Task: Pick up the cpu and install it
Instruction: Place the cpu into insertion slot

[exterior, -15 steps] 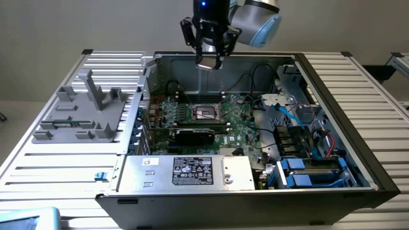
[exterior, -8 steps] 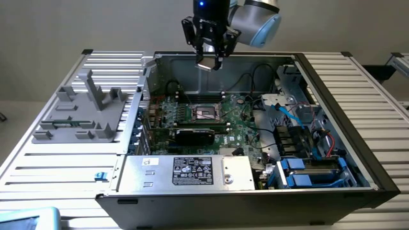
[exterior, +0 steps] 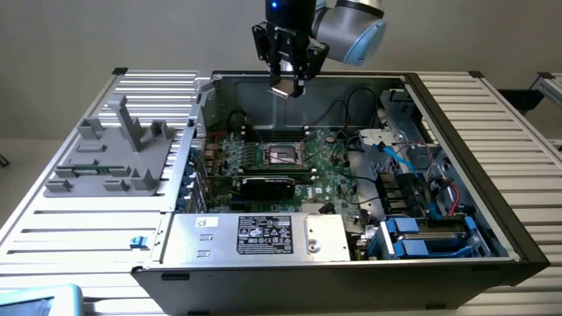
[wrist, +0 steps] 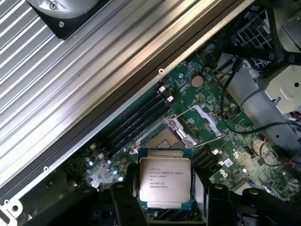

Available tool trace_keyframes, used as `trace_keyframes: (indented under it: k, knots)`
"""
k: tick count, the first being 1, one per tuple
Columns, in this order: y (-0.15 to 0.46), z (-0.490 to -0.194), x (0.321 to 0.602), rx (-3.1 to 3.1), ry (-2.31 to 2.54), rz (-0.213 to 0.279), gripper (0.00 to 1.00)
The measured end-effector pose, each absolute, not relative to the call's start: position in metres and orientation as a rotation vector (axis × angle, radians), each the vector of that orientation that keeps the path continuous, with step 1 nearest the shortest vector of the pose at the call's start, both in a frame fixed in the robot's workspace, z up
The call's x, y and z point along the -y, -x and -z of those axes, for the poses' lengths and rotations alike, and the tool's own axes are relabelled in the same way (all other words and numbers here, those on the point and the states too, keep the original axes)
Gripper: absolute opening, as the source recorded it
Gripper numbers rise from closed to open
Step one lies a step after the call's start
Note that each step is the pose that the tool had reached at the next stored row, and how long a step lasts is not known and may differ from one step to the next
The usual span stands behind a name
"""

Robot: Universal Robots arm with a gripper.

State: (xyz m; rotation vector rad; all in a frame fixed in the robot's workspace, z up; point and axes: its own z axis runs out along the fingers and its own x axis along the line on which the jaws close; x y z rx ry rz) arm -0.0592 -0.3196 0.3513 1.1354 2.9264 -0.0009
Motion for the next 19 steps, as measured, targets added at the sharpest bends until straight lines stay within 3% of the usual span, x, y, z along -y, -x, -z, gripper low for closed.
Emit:
trace_keyframes:
  k: [19]
  knots:
    - [0.0592, -0.3496, 0.3196, -2.722, -1.564, 0.002, 0.56]
